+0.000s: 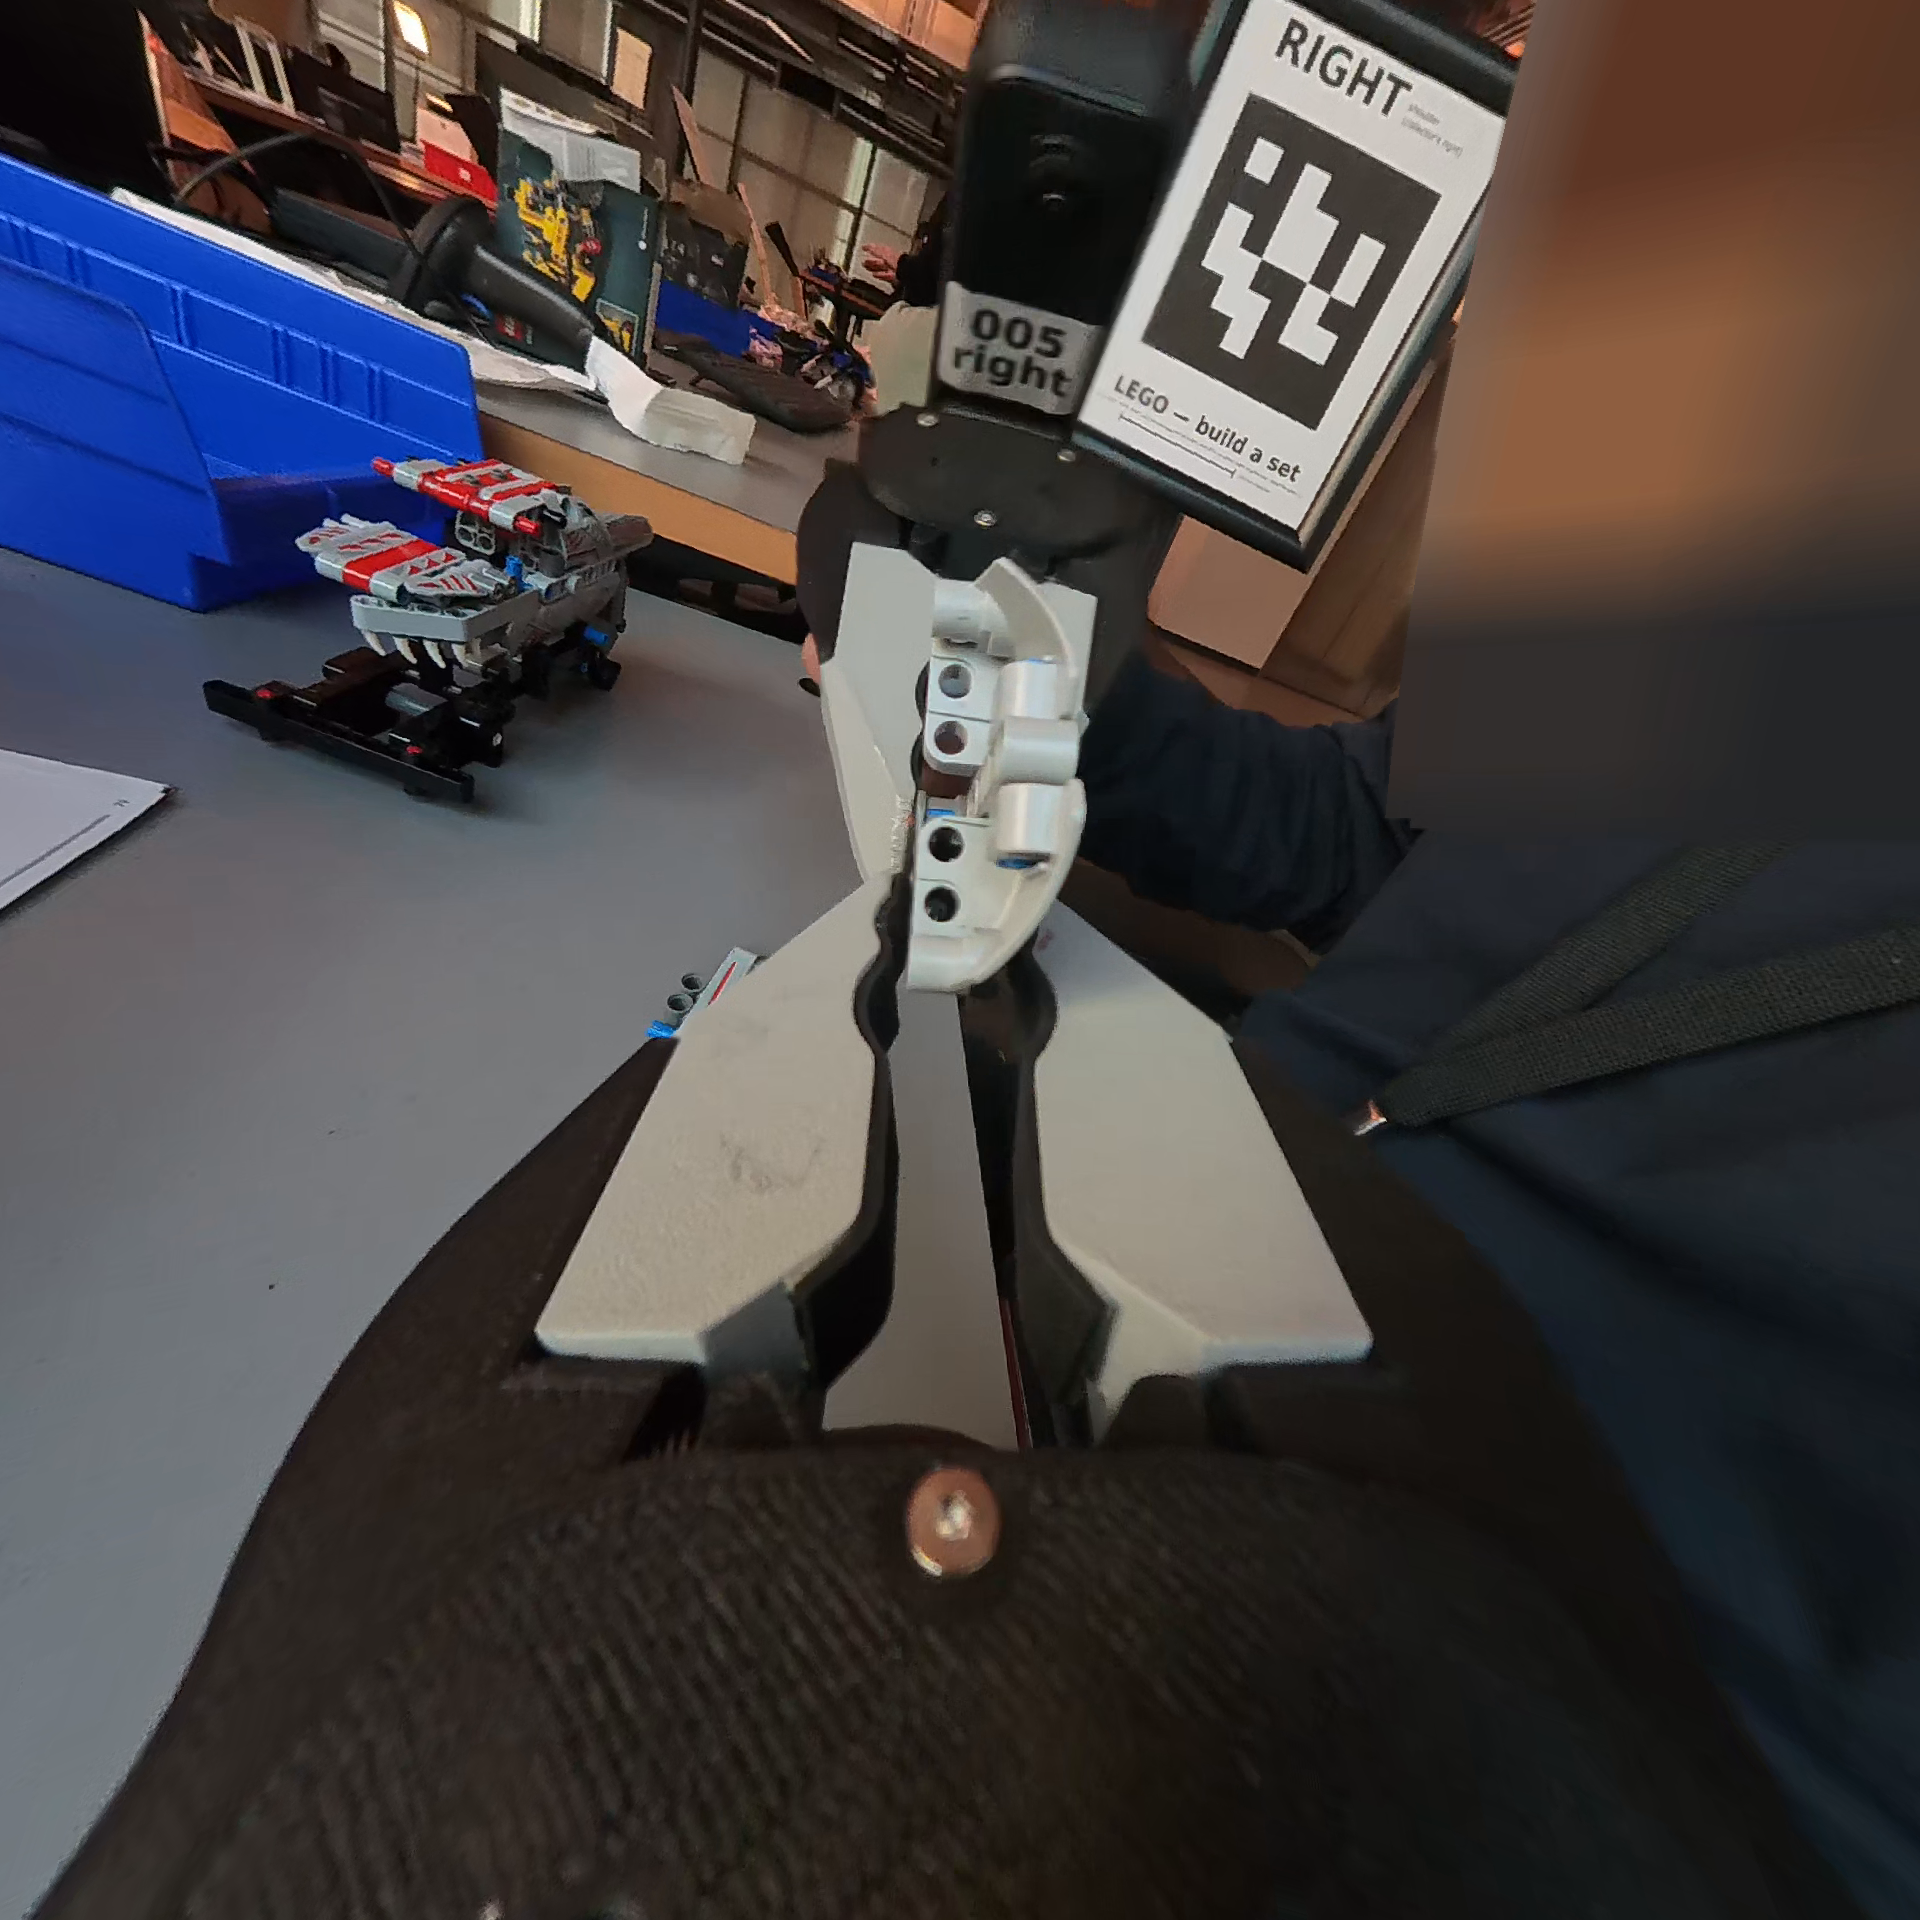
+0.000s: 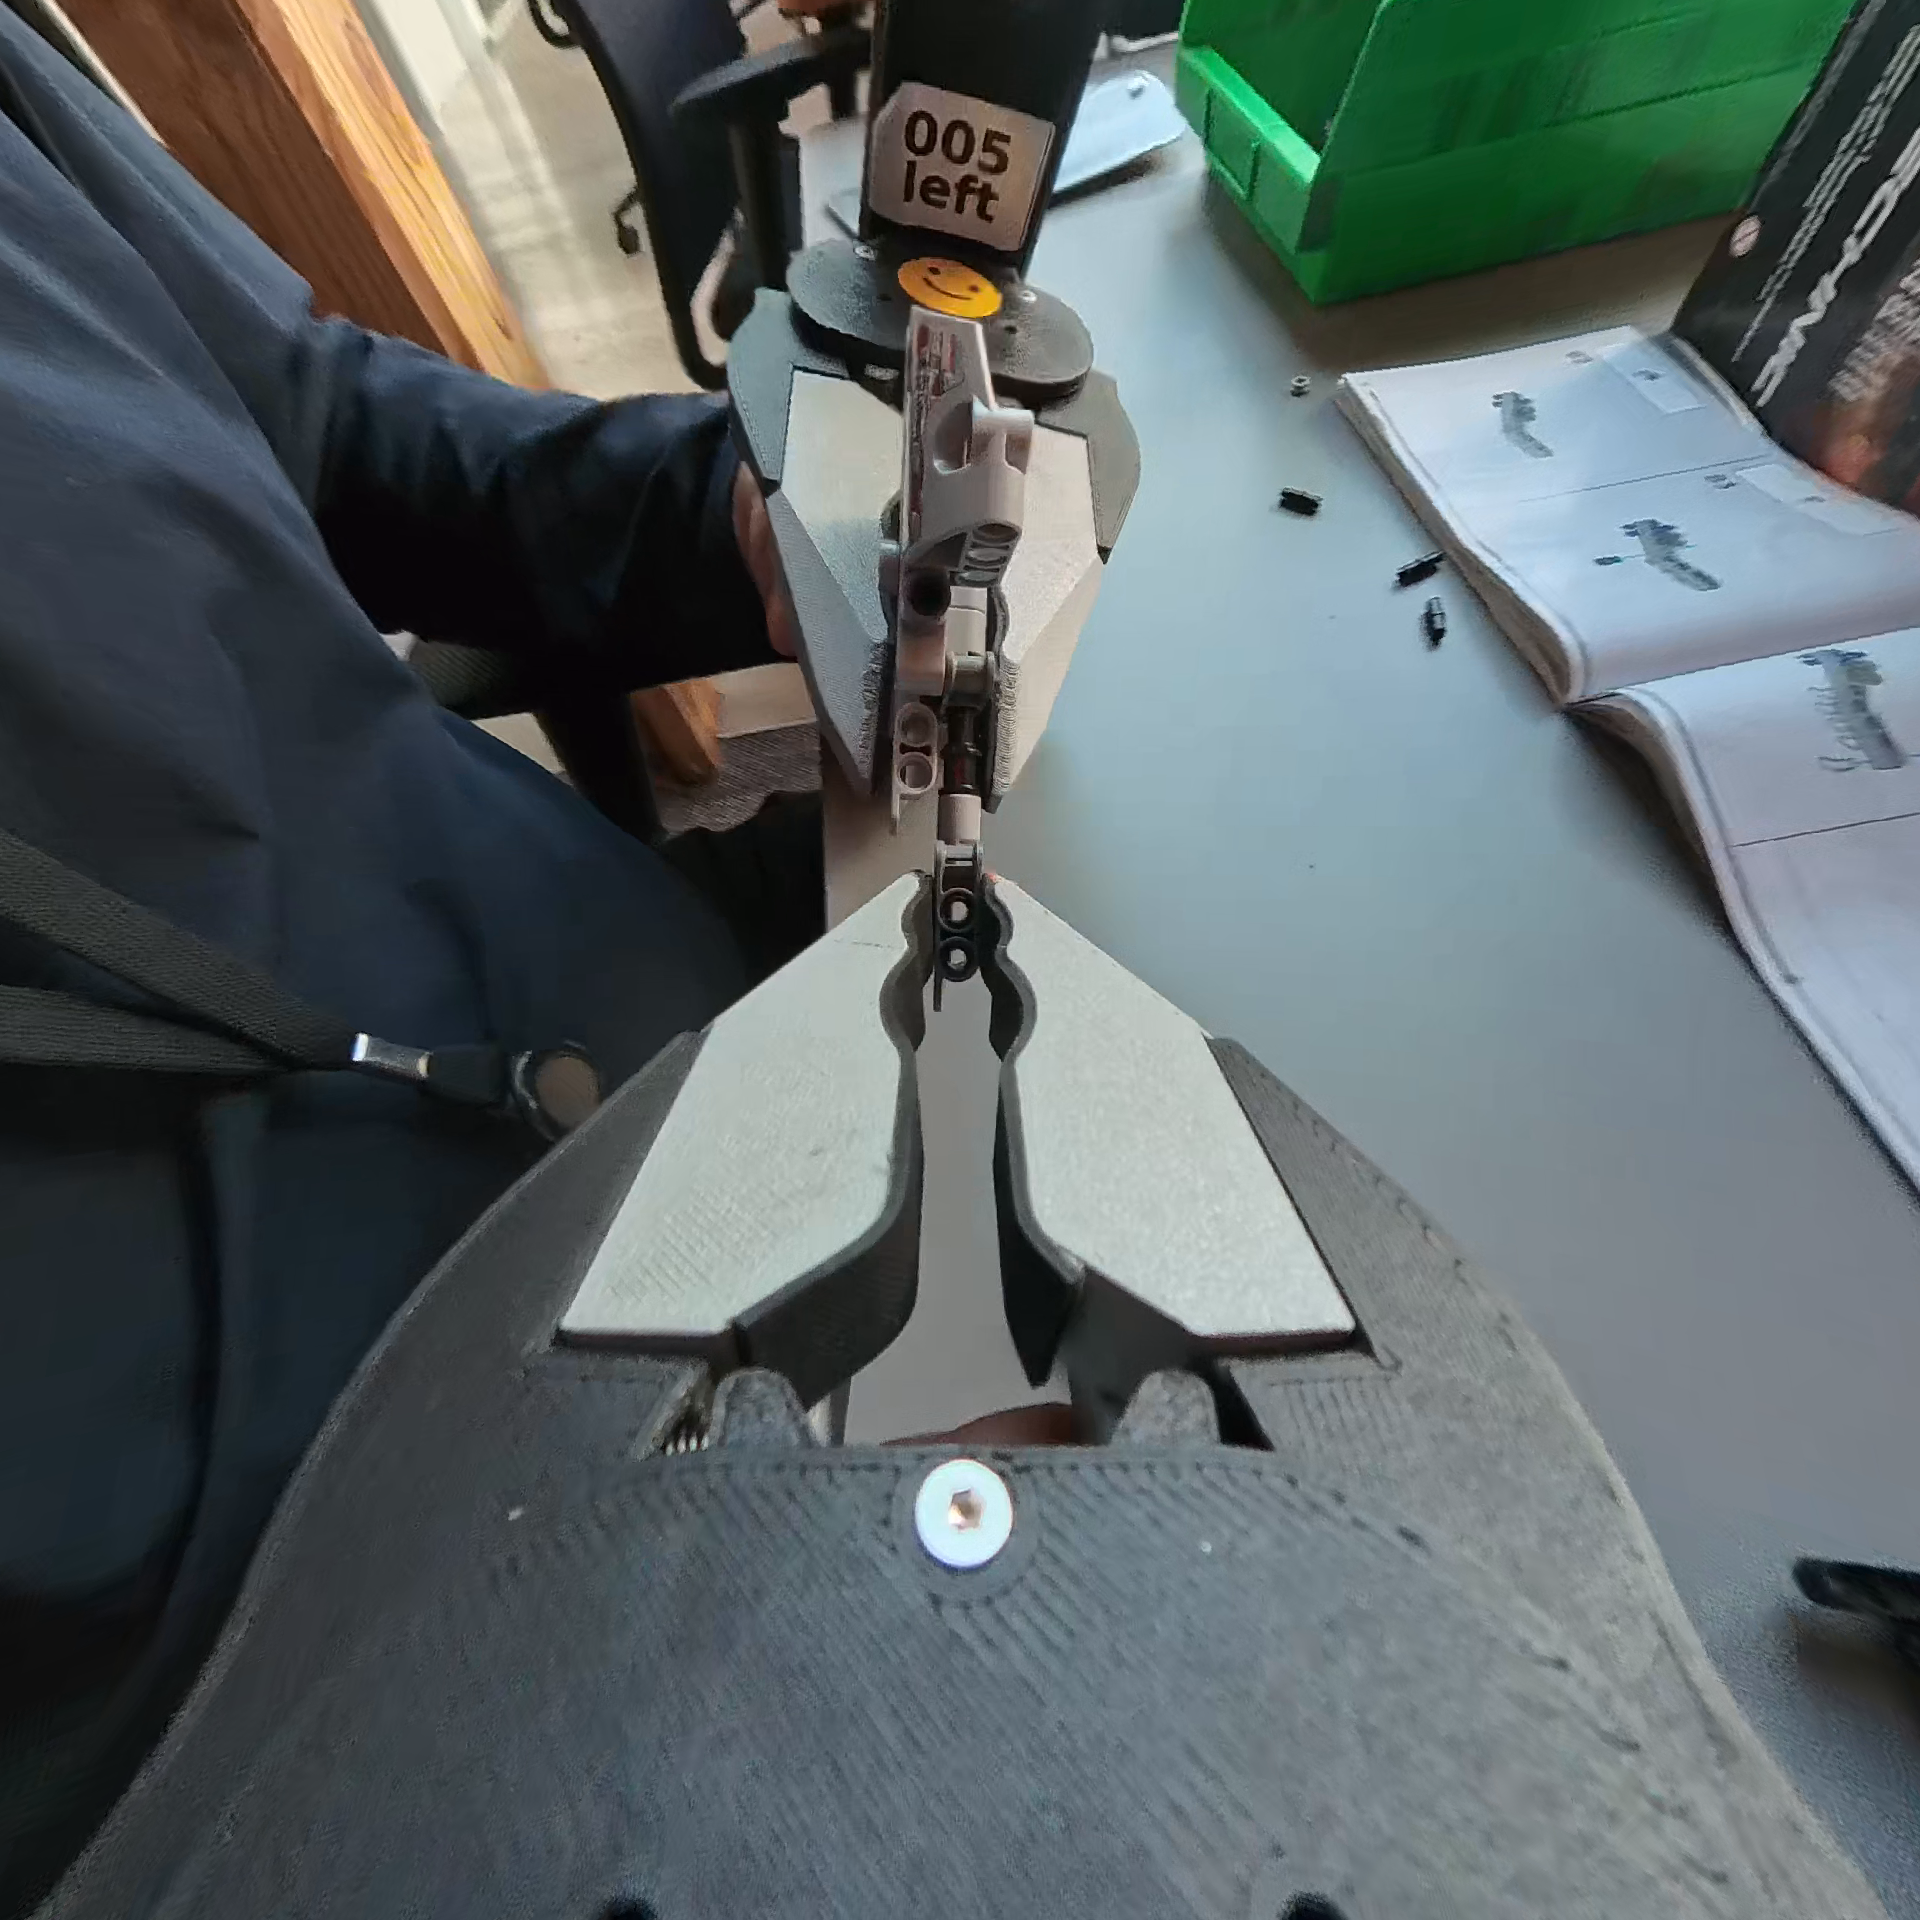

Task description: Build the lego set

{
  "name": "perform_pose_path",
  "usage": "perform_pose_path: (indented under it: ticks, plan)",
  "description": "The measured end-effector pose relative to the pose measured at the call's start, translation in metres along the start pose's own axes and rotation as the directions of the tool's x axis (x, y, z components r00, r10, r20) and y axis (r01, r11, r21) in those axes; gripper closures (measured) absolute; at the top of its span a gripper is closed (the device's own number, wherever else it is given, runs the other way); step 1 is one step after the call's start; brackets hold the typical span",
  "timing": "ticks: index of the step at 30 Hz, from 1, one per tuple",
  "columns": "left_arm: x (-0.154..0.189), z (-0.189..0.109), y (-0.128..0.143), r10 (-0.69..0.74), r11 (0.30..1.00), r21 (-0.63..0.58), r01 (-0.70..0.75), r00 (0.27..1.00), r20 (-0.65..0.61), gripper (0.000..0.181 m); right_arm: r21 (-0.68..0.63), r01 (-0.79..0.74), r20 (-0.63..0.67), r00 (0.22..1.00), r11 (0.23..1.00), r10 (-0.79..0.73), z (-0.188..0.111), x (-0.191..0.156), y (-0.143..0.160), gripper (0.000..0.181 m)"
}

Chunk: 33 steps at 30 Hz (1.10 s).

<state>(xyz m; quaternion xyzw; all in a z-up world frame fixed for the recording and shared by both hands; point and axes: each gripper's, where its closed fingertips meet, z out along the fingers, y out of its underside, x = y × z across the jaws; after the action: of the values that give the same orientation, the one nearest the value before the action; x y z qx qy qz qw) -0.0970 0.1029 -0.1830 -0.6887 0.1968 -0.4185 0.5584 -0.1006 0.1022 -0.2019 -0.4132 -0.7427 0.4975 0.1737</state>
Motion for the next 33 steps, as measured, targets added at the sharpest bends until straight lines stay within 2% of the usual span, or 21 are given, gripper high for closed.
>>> perform_pose_path:
  ticks: [5,9,10,12,14,16,20,23,25,26,29,33]
  plan:
    - [0.004,0.0,-0.003,0.023,1.0,0.007,-0.023,1.0,-0.012,0.167,0.054,-0.128,0.122,0.985,0.99,0.12,0.003,-0.007,-0.001,0.177]
    - [0.001,-0.001,0.001,0.032,0.999,-0.006,-0.032,0.999,0.003,0.168,0.036,-0.159,0.138,0.979,0.987,0.153,0.008,-0.007,0.004,0.176]
    - [-0.001,-0.001,0.004,0.033,0.999,-0.028,-0.033,0.999,0.022,0.168,0.015,-0.157,0.121,0.981,0.988,0.154,0.006,-0.004,0.008,0.177]
    - [-0.006,-0.007,0.006,0.037,0.998,-0.05,-0.035,0.998,0.047,0.168,-0.012,-0.164,0.057,0.985,0.986,0.165,-0.005,0.011,0.014,0.162]
    - [-0.011,-0.017,0.004,0.023,0.999,-0.042,-0.02,0.998,0.067,0.168,-0.046,-0.186,-0.061,0.981,0.982,0.183,-0.021,0.036,0.024,0.159]
    - [-0.015,-0.025,0.004,-0.01,0.999,-0.035,0.013,0.997,0.072,0.168,-0.133,-0.205,-0.173,0.968,0.97,0.181,-0.031,0.053,0.042,0.15]
    - [-0.027,-0.031,0.006,-0.044,0.997,-0.052,0.051,0.99,0.131,0.168,-0.282,-0.223,-0.231,0.96,0.933,0.159,-0.021,0.053,0.064,0.142]
    - [-0.037,-0.029,0.012,-0.097,0.99,-0.083,0.114,0.979,0.178,0.168,-0.424,-0.207,-0.302,0.95,0.882,0.078,-0.011,0.061,0.085,0.147]
    - [-0.042,-0.028,0.019,-0.158,0.977,-0.11,0.183,0.966,0.204,0.168,-0.457,-0.191,-0.301,0.952,0.869,0.051,-0.006,0.061,0.088,0.166]
    - [-0.044,-0.028,0.022,-0.189,0.969,-0.115,0.217,0.959,0.212,0.168,-0.473,-0.179,-0.279,0.959,0.862,0.046,-0.004,0.058,0.088,0.166]
    - [-0.044,-0.026,0.026,-0.275,0.948,-0.106,0.301,0.94,0.203,0.168,-0.401,-0.104,-0.301,0.953,0.91,-0.023,0.002,0.061,0.07,0.166]
    - [-0.049,-0.026,0.026,-0.306,0.939,-0.092,0.331,0.927,0.217,0.168,-0.086,-0.011,-0.358,0.933,0.996,-0.021,0.006,0.059,0.017,0.166]
